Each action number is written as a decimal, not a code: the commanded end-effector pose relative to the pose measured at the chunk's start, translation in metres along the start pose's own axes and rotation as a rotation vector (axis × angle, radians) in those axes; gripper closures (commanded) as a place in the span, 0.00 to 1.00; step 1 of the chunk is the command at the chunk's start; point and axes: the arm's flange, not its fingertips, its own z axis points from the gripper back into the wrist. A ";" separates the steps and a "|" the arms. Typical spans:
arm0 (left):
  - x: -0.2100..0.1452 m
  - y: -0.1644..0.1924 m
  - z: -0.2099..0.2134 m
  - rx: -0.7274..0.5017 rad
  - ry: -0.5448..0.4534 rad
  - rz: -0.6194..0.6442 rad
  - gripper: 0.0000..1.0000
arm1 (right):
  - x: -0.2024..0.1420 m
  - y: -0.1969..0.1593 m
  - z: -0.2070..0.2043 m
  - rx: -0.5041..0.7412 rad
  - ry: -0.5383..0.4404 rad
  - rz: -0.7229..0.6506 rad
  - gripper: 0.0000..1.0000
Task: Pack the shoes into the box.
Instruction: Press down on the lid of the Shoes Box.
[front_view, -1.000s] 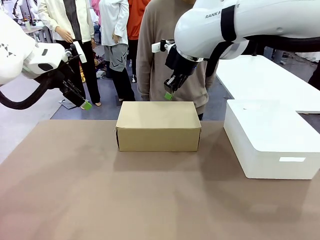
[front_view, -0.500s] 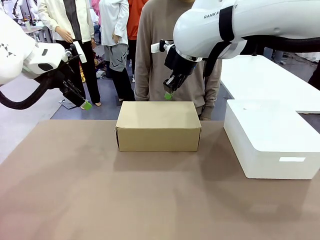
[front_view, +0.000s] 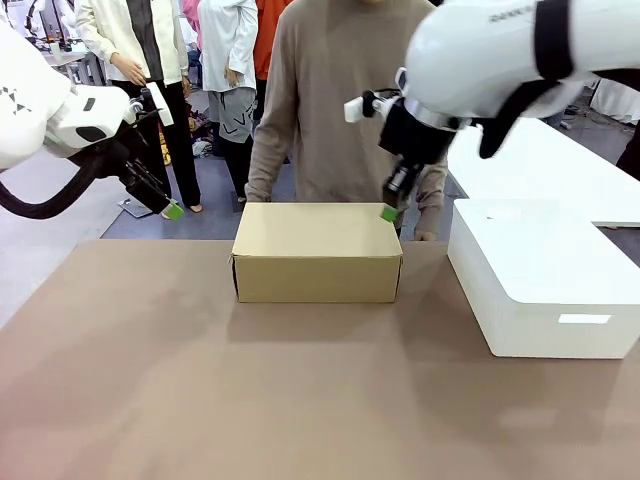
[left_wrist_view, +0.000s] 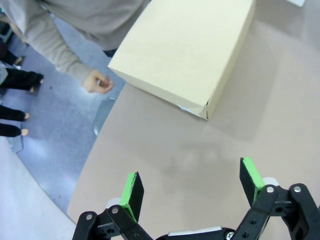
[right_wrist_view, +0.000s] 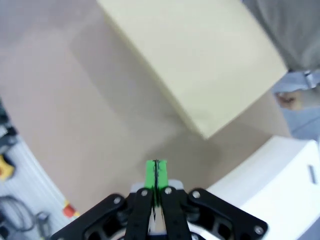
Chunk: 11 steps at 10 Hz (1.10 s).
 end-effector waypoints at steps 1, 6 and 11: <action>0.001 0.001 0.002 -0.004 0.010 0.012 0.00 | -0.040 0.010 -0.005 -0.029 -0.001 0.024 0.62; 0.001 0.001 0.002 -0.004 0.010 0.012 0.00 | -0.079 0.014 -0.016 -0.078 0.022 0.000 0.00; 0.001 0.001 0.002 -0.004 0.010 0.012 0.00 | -0.071 0.005 -0.026 -0.061 -0.034 -0.012 0.00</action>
